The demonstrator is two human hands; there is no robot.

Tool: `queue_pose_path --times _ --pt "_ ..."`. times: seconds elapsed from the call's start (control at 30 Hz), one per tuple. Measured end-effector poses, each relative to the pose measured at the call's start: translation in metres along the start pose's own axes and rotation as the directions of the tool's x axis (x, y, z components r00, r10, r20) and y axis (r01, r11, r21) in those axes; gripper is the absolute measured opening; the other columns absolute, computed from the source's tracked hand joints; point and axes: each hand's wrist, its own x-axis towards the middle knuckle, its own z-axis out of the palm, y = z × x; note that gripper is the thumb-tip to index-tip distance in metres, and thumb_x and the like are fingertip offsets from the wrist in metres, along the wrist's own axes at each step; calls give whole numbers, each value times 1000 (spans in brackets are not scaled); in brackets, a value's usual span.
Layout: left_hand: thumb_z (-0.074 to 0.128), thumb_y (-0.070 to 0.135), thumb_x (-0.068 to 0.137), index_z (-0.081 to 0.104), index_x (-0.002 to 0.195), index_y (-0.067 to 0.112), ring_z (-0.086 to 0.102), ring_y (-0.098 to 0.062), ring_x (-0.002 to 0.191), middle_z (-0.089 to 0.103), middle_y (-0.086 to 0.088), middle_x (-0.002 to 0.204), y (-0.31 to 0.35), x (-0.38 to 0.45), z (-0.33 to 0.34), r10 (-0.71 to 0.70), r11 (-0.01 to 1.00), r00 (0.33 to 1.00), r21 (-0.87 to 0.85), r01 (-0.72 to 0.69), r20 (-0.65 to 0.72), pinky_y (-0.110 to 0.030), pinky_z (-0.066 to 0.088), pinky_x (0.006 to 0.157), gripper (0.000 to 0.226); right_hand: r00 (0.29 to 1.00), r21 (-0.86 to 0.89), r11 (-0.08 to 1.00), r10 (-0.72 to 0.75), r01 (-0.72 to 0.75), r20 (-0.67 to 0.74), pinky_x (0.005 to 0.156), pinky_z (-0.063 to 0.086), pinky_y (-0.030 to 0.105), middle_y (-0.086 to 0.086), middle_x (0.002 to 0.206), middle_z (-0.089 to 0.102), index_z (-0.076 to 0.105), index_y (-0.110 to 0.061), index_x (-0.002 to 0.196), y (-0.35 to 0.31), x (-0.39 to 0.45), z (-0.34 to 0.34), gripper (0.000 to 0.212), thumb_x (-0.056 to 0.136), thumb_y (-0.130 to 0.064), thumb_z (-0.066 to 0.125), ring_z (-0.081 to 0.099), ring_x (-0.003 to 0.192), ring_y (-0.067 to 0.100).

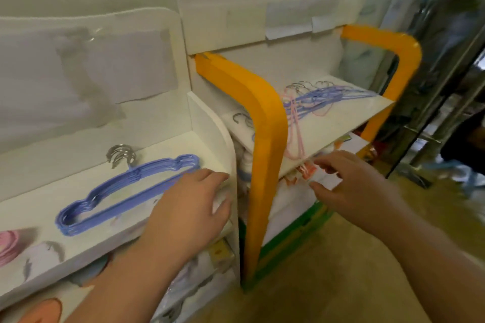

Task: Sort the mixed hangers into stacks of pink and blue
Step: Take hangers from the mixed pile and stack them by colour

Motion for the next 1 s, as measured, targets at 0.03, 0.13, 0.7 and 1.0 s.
queue_pose_path --times 0.03,0.13,0.7,1.0 --pt "49 49 88 53 128 35 55 -11 107 58 15 118 17 6 3 32 999 999 -9 -32 4 -28 48 83 43 1000 -3 1000 14 -14 -9 73 43 13 -24 102 48 54 -35 123 13 0 -5 43 83 -50 61 49 93 -3" --pt "44 51 86 53 124 37 55 -9 104 58 18 115 67 30 17 110 993 994 -41 -109 19 -29 50 83 41 999 15 999 46 -46 -21 78 50 21 -22 105 49 54 -34 124 57 5 -19 44 83 -49 62 51 95 1" --pt "49 57 88 37 141 37 49 -11 120 47 11 137 214 190 139 -192 981 974 43 188 118 -28 44 91 58 977 126 989 -104 81 186 83 46 15 -25 113 47 50 -35 129 281 93 -49 46 86 -47 60 48 105 -3" --pt "51 59 82 37 139 31 43 -27 125 42 -4 142 158 295 189 -382 922 921 95 375 75 -40 42 99 65 960 110 983 -170 149 223 93 51 32 -18 120 54 51 -36 127 312 208 -29 44 86 -46 63 51 109 4"
